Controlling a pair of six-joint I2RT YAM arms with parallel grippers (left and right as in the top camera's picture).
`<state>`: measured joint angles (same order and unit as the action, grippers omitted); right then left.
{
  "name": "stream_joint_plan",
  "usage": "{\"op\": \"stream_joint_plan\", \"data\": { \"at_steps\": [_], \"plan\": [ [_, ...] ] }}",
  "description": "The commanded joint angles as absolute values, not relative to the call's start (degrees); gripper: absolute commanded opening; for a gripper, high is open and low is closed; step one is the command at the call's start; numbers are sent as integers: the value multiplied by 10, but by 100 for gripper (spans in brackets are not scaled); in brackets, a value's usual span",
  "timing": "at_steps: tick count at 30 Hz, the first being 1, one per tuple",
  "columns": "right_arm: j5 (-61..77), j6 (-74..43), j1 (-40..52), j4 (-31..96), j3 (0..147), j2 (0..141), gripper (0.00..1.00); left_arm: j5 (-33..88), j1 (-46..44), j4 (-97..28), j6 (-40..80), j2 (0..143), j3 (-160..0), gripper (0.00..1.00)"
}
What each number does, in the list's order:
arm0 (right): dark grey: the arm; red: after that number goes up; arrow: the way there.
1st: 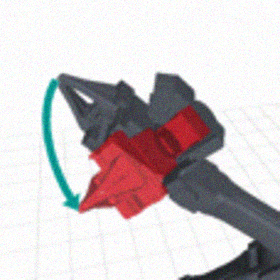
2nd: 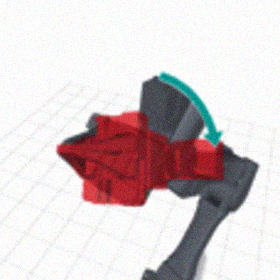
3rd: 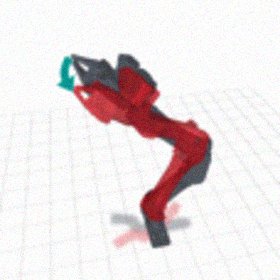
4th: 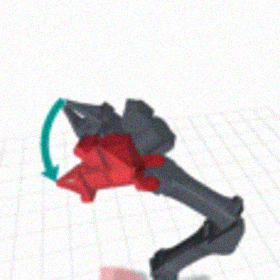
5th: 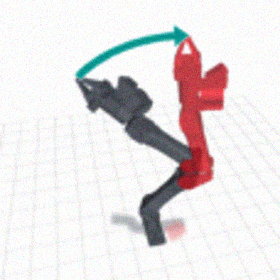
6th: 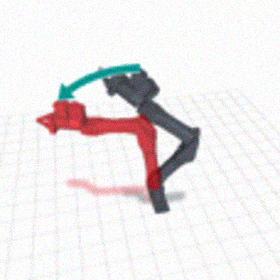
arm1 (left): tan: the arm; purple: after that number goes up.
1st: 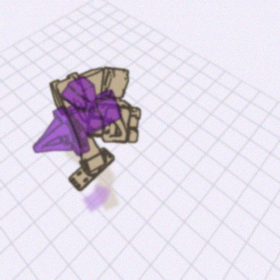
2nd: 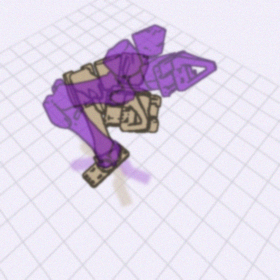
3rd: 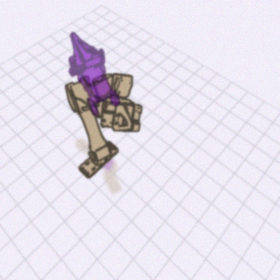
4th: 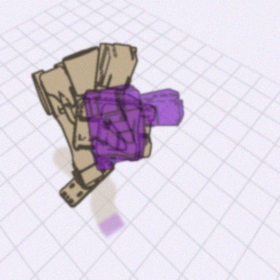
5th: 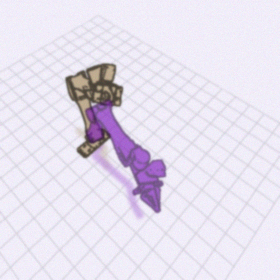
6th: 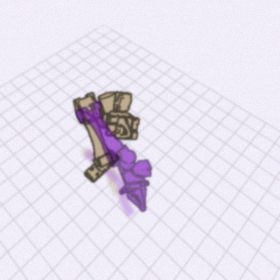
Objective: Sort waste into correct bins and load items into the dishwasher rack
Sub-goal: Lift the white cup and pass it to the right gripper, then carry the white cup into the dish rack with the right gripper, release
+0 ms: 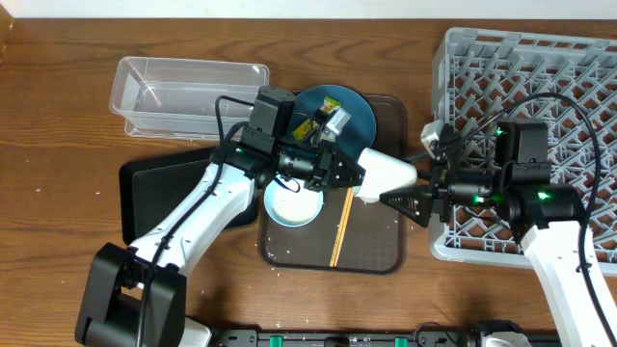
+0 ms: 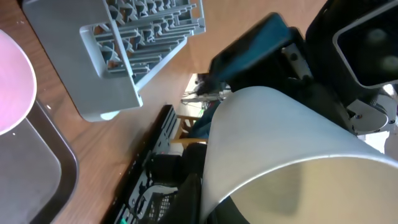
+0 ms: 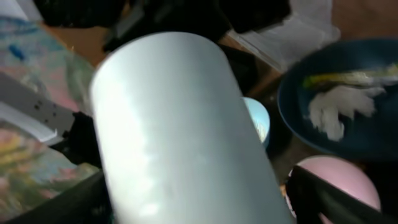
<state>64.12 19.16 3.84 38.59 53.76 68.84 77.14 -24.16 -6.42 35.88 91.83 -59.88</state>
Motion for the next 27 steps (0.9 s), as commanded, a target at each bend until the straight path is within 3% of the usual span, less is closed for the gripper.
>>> {"op": "stream_joint_plan", "data": {
  "at_steps": [1,6,15,17,21,25,27],
  "plan": [
    [650,187,44,377,546,690,82,789,-247,-63,359,915,-606,6],
    [649,187,44,375,546,690,70,788,-247,-63,359,915,-606,6],
    [621,187,44,392,546,690,57,764,-247,-63,359,915,-606,9],
    [605,187,44,396,546,690,50,748,-247,-63,356,915,-606,16],
    [562,172,43,399,546,690,33,723,-246,-69,309,915,-606,40],
    [470,115,36,399,546,688,6,630,-228,-133,239,913,-606,50],
    [416,76,25,401,547,683,1,556,-206,-184,192,905,-606,52]
  ]
}}
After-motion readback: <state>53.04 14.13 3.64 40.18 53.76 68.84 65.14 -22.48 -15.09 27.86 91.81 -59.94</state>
